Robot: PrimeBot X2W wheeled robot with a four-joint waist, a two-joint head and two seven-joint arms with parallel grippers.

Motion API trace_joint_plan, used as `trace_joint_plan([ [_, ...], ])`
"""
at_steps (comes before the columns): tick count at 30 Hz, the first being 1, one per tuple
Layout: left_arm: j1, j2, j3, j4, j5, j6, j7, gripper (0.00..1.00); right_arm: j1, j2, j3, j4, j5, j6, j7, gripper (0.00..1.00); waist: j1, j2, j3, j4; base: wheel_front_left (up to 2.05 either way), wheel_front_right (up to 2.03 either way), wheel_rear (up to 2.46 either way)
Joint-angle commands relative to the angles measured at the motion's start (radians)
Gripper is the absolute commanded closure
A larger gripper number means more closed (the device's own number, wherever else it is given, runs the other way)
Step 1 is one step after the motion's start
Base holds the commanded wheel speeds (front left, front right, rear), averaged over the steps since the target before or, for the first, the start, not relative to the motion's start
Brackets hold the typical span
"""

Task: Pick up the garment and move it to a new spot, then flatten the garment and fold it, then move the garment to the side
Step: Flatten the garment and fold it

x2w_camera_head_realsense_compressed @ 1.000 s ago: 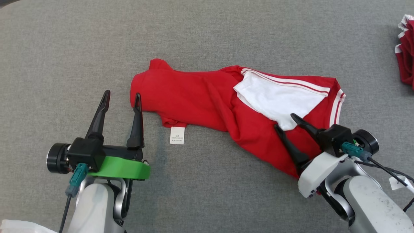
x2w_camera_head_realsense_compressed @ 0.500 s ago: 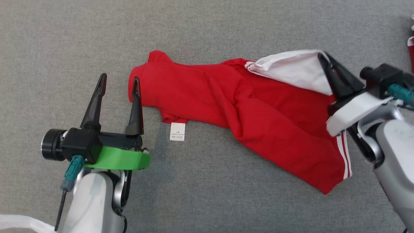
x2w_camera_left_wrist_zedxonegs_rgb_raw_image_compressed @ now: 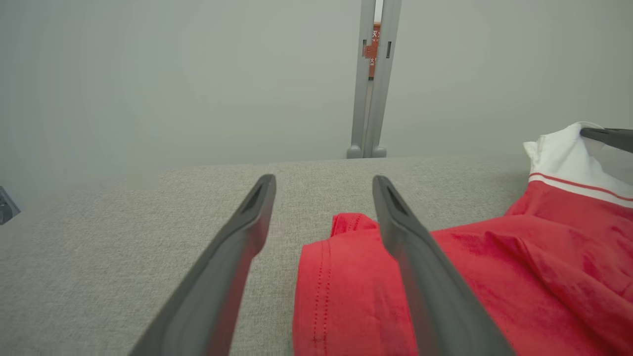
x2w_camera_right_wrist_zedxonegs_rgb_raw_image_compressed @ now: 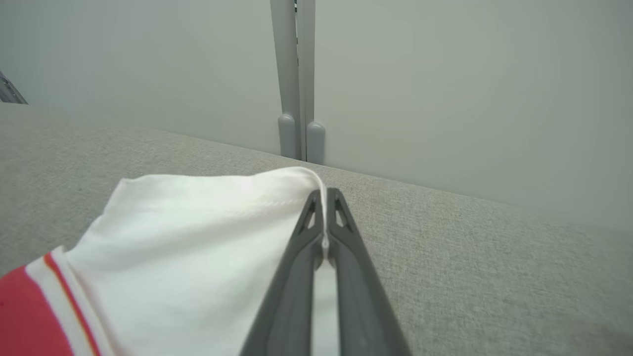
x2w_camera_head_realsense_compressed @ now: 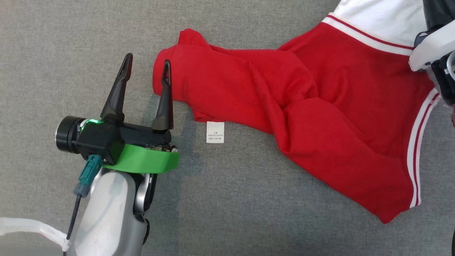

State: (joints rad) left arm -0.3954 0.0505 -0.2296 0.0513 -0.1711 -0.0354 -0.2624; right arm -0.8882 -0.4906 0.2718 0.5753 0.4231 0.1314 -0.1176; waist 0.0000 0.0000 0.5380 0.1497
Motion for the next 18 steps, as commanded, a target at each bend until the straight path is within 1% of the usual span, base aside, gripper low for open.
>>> trace_joint_plan([
  [1,-0.017,0.001,-0.001,0.003,-0.001,0.003,-0.003,0.0,-0.024,0.002,0.008,0.028,0.002,-0.002,-0.016,0.08,0.0,0.0,0.016,0.015,0.0,0.0,0.0],
  [2,-0.018,0.001,-0.003,0.005,-0.002,0.005,-0.003,0.0,-0.036,0.006,0.012,0.054,0.004,-0.002,-0.03,0.0,0.0,0.0,0.016,0.014,0.0,0.0,0.0],
  [6,-0.012,0.001,0.001,0.012,0.002,0.011,-0.003,0.0,-0.064,0.013,0.02,0.122,-0.018,-0.002,-0.103,0.0,0.0,0.0,0.004,0.0,0.0,0.0,0.0],
  [9,0.002,0.002,0.013,0.02,0.011,0.007,-0.003,0.0,-0.047,0.031,0.015,0.124,-0.039,-0.002,-0.136,0.0,0.0,0.0,-0.017,-0.02,0.0,0.0,0.0],
  [12,0.019,0.002,0.025,0.031,0.021,0.002,-0.003,0.0,0.007,0.047,0.001,0.074,-0.058,-0.002,-0.147,0.0,0.0,0.0,-0.048,-0.042,0.0,0.0,0.0],
  [14,0.03,0.002,0.037,0.038,0.026,0.0,-0.003,0.0,0.055,0.065,-0.025,-0.005,-0.076,-0.002,-0.147,0.0,0.0,0.0,-0.071,-0.06,0.0,0.0,0.0],
  [18,0.057,0.008,0.062,0.047,0.032,-0.005,-0.003,0.0,0.205,0.101,-0.083,-0.156,-0.107,-0.002,-0.147,0.0,0.0,0.0,-0.116,-0.091,0.0,0.0,0.0],
])
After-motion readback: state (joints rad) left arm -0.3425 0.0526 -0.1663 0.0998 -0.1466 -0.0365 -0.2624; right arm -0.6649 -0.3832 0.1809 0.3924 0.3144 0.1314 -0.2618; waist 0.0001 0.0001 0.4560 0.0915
